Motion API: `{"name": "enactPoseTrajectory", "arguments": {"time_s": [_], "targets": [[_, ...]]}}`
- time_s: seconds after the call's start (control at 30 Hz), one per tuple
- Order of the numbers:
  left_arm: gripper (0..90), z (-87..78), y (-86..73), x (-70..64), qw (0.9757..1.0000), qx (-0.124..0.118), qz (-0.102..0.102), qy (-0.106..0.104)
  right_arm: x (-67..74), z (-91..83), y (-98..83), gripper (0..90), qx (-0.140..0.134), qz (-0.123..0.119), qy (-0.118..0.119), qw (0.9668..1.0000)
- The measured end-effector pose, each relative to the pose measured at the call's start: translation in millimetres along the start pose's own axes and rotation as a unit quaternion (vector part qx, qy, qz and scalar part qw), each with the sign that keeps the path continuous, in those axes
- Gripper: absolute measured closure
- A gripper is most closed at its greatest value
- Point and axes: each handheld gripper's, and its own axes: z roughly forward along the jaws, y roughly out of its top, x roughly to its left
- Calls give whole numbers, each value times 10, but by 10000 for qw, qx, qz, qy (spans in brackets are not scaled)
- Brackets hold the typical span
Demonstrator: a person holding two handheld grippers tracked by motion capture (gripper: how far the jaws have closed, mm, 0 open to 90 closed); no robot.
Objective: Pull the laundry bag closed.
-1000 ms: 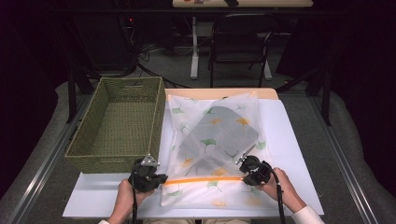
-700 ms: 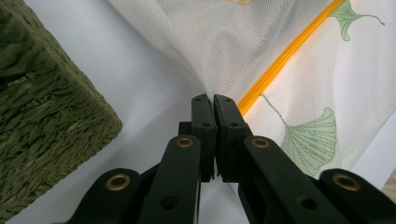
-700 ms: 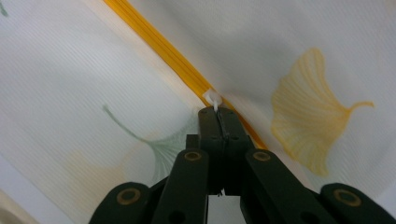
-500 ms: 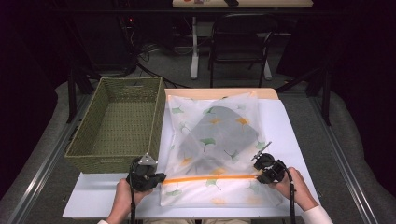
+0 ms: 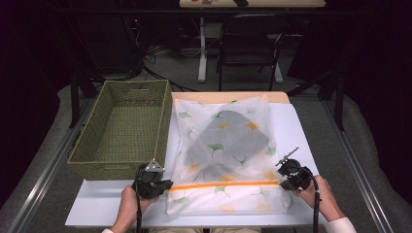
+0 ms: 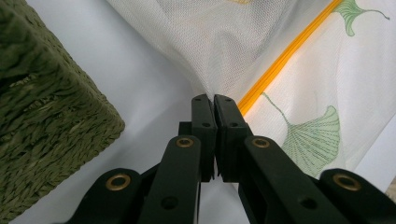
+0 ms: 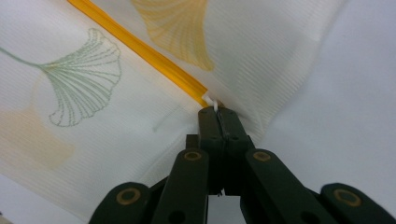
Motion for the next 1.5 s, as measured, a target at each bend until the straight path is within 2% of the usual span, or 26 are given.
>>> {"name": "enactPoseTrajectory", "arguments": {"time_s": [0.07,0.1,0.23,0.3,0.43,0.5,0.53,0.57,0.63,0.67,0.7,0.73,0.77,0.8,0.83,0.87,0.93,0.97,1.07,1.13,1.2,1.23,1.3,1.37,1.4,1.5], "targets": [[878,-3,0,0,10000,0,-36,-34,-19,2,-6,900,10,-28,-37,10000],[878,-2,1,3,10000,20,7,-27,-18,-1,-7,900,22,-14,-83,10000],[877,12,0,-1,10000,24,-25,-4,-31,7,-10,897,-1,8,-40,10000],[875,16,1,-6,10000,45,-15,7,-42,9,-20,893,-34,62,44,10000],[865,26,4,-7,10000,78,32,20,-67,11,-36,881,-121,25,121,9999],[855,26,5,-6,10000,85,43,20,-79,6,-49,846,-151,51,153,9998],[855,26,5,-6,10000,85,43,20,-82,8,-55,846,-185,84,270,9994],[855,26,5,-6,10000,85,43,20,-82,8,-55,818,-185,84,270,9994],[855,26,5,-6,10000,85,43,20,-82,8,-55,818,-185,84,270,9994],[855,-3,-6,2,9998,161,64,-86,-82,8,-55,818,-185,84,270,9994],[675,-3,-6,2,9998,161,64,-86,-82,8,-55,818,-185,84,270,9994],[675,-3,-6,2,9998,161,64,-86,-62,-28,-77,818,-363,-29,458,9983],[675,-27,-11,6,9996,175,70,-226,-62,-28,-77,591,-363,-29,458,9983],[571,-39,-10,4,9995,158,115,-240,-39,-71,-70,493,-515,-118,352,9980],[534,-47,-10,-7,9996,119,91,-225,-31,-81,-66,461,-600,-135,329,9976],[496,-66,-5,-7,9995,138,149,-247,-31,-98,-64,426,-680,-141,320,9971],[427,-92,-4,-32,9993,118,197,-291,-17,-124,-67,331,-760,-58,294,9967],[393,-106,-5,-46,9992,113,225,-295,-27,-130,-66,284,-838,-132,242,9961],[334,-168,-27,-75,9988,142,362,-309,-21,-136,-62,161,-887,-88,223,9958],[307,-203,-47,-88,9987,152,410,-244,0,-128,-57,131,-890,-83,227,9957],[262,-244,-79,-86,9989,130,395,-217,1,-128,-63,64,-909,-118,138,9957],[241,-262,-99,-79,9992,133,351,-143,2,-119,-68,43,-937,-87,169,9954],[178,-301,-143,-54,9996,144,254,-64,-12,-118,-96,20,-972,-16,92,9952],[155,-349,-192,-13,9998,106,152,14,-30,-139,-125,0,-1098,45,-20,9939],[154,-374,-218,9,9999,83,87,24,-38,-141,-138,0,-1142,115,30,9934],[119,-456,-298,79,9997,48,-27,228,-67,-146,-185,0,-1188,232,105,9926]]}}
